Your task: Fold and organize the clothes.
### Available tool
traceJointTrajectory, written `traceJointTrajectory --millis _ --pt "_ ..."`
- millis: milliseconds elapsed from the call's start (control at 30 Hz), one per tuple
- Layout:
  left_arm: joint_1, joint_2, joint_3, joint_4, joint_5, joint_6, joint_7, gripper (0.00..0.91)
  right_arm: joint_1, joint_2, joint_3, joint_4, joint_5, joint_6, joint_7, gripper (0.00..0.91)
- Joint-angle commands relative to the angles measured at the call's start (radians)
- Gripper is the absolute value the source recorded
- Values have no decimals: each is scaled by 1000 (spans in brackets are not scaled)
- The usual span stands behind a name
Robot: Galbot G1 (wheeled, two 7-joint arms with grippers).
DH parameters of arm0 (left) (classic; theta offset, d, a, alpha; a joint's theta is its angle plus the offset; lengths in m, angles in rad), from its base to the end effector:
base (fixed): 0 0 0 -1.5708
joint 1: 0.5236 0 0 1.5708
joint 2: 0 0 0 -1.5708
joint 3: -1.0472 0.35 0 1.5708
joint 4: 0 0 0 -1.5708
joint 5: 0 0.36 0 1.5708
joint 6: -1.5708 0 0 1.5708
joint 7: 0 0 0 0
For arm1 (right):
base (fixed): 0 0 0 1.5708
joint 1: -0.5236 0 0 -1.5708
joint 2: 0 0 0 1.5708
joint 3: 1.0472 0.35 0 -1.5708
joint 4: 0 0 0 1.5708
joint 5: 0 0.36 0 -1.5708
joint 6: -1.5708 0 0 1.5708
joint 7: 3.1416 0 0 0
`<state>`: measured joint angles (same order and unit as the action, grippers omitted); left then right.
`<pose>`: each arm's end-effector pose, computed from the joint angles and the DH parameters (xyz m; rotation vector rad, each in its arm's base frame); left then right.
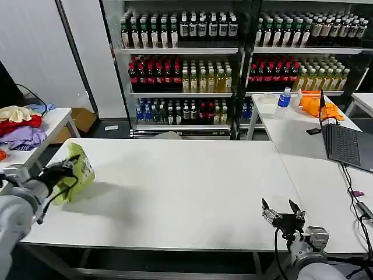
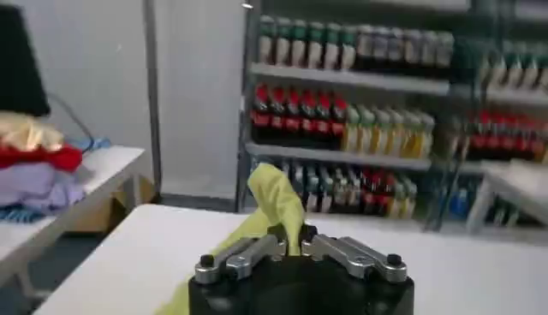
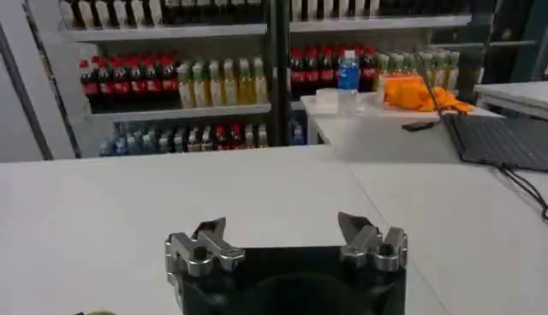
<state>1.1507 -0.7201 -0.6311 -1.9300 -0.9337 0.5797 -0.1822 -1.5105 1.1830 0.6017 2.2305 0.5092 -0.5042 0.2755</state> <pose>0.3209 0.1918 -0.1542 -0.0585 -2.7698 -0.0323 0.2039 -0.0695 -0.2264 -0.0782 -2.7960 -0.0546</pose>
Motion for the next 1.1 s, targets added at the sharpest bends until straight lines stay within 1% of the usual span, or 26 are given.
traceJointTrajectory --millis 33,100,233,333,433,600,767,800,833,900,1033,1067,1100 --pt "-53 -173 462 82 695 -3 -17 20 -21 -3 7 -1 -3 5 0 907" --pt "-57 -196 470 41 714 -2 -25 20 -27 -8 14 3 -2 4 0 907" --pt "-78 -201 496 -35 696 1 -26 20 -38 -13 25 6 -2 3 1 907" --pt "-125 -214 546 -37 644 2 -33 30 -39 -11 27 4 -6 1 2 907" --pt "-187 -249 607 14 616 1 -49 20 -40 -3 24 1 -13 1 2 907" --pt "-261 -333 681 79 512 1 -99 30 -44 8 25 2 -22 1 2 907" --pt "-332 -448 758 162 430 0 -140 30 -43 9 33 2 -21 0 2 907" --pt "-359 -480 770 179 399 0 -157 30 -41 8 35 2 -20 0 2 907" --pt "-372 -498 782 192 388 0 -164 20 -40 8 36 1 -20 -1 2 907" --pt "-416 -553 811 228 369 -1 -183 30 -35 6 38 -3 -18 -1 1 907" --pt "-477 -636 851 308 368 -3 -198 30 -26 3 40 -9 -15 -2 0 907" --pt "-491 -652 861 336 373 -3 -197 91 -24 1 41 -10 -14 -3 -2 907" --pt "-508 -684 868 365 389 -4 -192 312 -21 -1 41 -12 -14 -4 -5 907"
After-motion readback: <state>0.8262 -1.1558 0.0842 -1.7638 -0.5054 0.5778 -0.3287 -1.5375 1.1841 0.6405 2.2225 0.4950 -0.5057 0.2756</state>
